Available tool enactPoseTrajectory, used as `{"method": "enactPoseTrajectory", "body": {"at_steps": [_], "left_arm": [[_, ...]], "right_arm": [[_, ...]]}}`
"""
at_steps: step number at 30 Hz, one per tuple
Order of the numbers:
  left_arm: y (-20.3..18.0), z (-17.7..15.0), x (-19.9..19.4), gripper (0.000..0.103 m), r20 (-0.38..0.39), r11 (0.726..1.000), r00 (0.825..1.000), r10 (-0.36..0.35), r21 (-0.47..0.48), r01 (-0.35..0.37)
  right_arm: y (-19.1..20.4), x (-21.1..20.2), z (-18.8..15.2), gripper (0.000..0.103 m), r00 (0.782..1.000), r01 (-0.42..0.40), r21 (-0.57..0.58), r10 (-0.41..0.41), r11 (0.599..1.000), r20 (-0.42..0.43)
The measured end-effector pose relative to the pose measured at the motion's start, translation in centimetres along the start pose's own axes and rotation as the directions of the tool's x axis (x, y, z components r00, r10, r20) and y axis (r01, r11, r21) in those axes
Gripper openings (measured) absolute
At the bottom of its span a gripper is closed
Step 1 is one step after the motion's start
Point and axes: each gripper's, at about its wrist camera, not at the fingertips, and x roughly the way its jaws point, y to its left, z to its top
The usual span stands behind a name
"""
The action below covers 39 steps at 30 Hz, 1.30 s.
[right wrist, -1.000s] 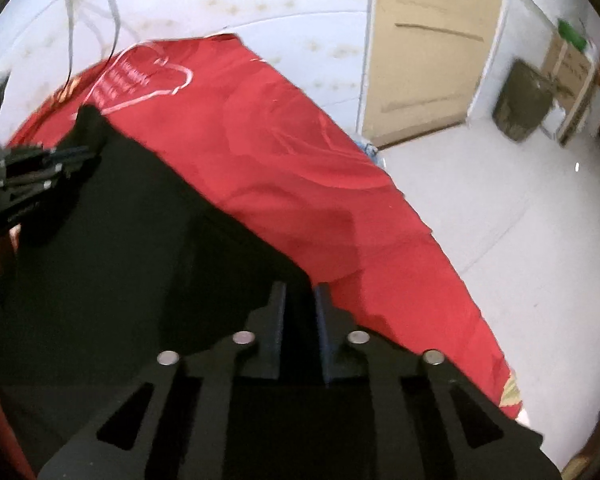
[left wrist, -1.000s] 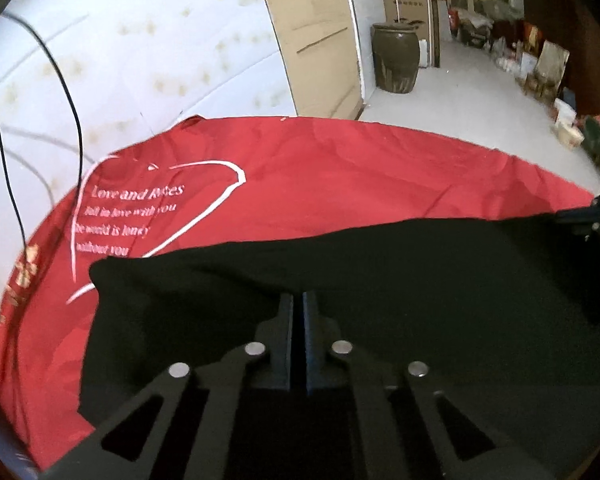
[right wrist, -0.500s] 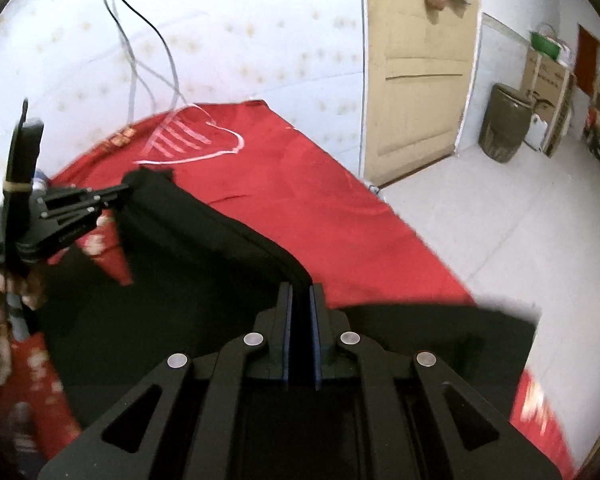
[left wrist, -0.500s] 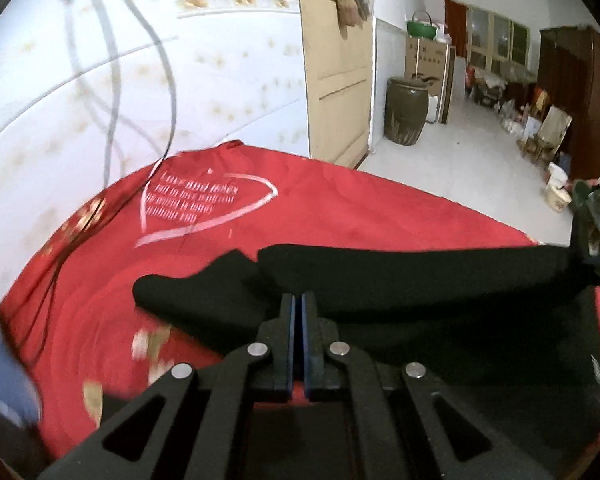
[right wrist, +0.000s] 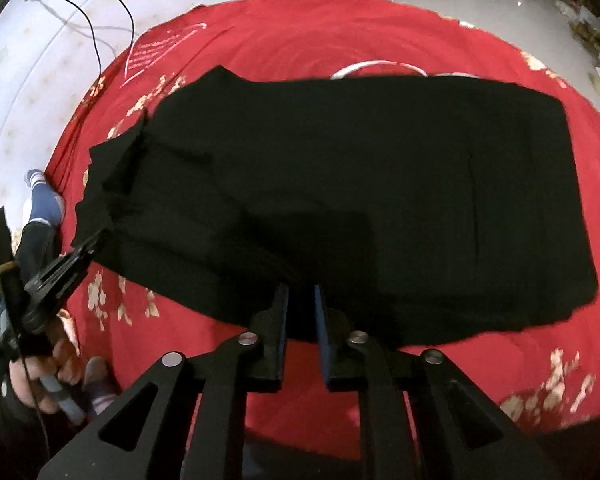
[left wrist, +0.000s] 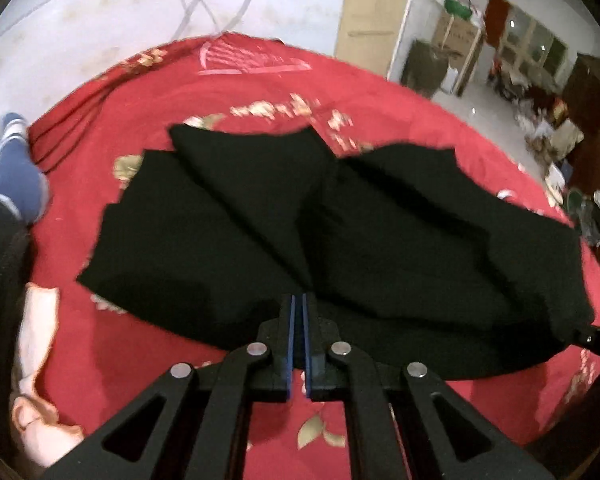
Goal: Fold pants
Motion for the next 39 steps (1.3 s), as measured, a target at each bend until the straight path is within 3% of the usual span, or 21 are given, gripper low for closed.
{"method": "enactPoseTrajectory", "body": {"at_steps": [1, 4, 8, 13, 16, 19, 22, 25, 29, 31, 36, 39], "left_arm": [[0.1, 0.3, -0.4, 0.012, 0.011, 1.0, 1.0, 0.002, -0.001, -0.002], [0.1, 1.4, -0.8, 0.047, 0.041, 1.0, 0.999, -0.011, -0.009, 0.011], [-1.5, 3.9, 1.6, 0.053, 0.06, 0.996, 0.996, 0.059, 0.058, -0.062], [-3.7, 7.1, 7.9, 0.052, -0.013, 0.968, 0.986, 0.166, 0.192, -0.16], [-3.7, 7.8, 10.2, 0.005, -0.027, 0.952, 0.977, 0.209, 0.235, -0.197], [-1.7, 7.7, 7.1, 0.004, 0.07, 0.966, 0.975, 0.21, 0.141, -0.218], [2.3, 5.6, 2.5, 0.004, 0.141, 0.978, 0.968, 0.207, -0.032, -0.205], [6.0, 1.8, 1.3, 0.005, 0.07, 0.966, 0.976, 0.205, -0.173, -0.191], [7.8, -1.9, 2.7, 0.009, -0.057, 0.95, 0.98, 0.189, -0.241, -0.197], [8.4, -2.0, 2.7, 0.01, -0.062, 0.946, 0.984, 0.168, -0.27, -0.179], [9.7, -1.1, 1.6, 0.012, -0.026, 0.933, 0.979, 0.203, -0.299, -0.202], [12.3, -1.6, 2.1, 0.018, -0.08, 0.89, 0.968, 0.238, -0.381, -0.25]], "right_arm": [[0.1, -0.7, -0.2, 0.026, 0.999, -0.032, 0.007, 0.031, 0.999, 0.03], [0.1, -2.3, -1.1, 0.037, 0.991, -0.068, 0.006, 0.067, 0.998, 0.112], [-1.0, -2.7, -0.3, 0.039, 0.981, -0.078, 0.024, 0.073, 0.997, 0.183], [-1.3, -0.7, 0.5, 0.039, 0.98, -0.101, 0.06, 0.089, 0.993, 0.175], [-2.4, -0.3, 0.6, 0.039, 0.978, -0.14, 0.098, 0.123, 0.985, 0.167], [-2.6, -0.1, 0.8, 0.039, 0.975, -0.164, 0.112, 0.144, 0.98, 0.17], [-2.5, 0.1, 0.7, 0.039, 0.976, -0.159, 0.117, 0.139, 0.98, 0.167], [-2.2, 0.2, 0.5, 0.039, 0.98, -0.141, 0.11, 0.123, 0.984, 0.154], [-1.3, 0.5, 0.2, 0.039, 0.989, -0.102, 0.082, 0.092, 0.991, 0.118], [-0.9, 0.5, 0.0, 0.039, 0.992, -0.085, 0.07, 0.078, 0.994, 0.102], [-2.1, -0.9, -1.0, 0.039, 0.994, -0.064, 0.131, 0.051, 0.989, 0.099], [-3.4, -1.7, -1.3, 0.042, 0.994, -0.04, 0.176, 0.022, 0.984, 0.106]]}}
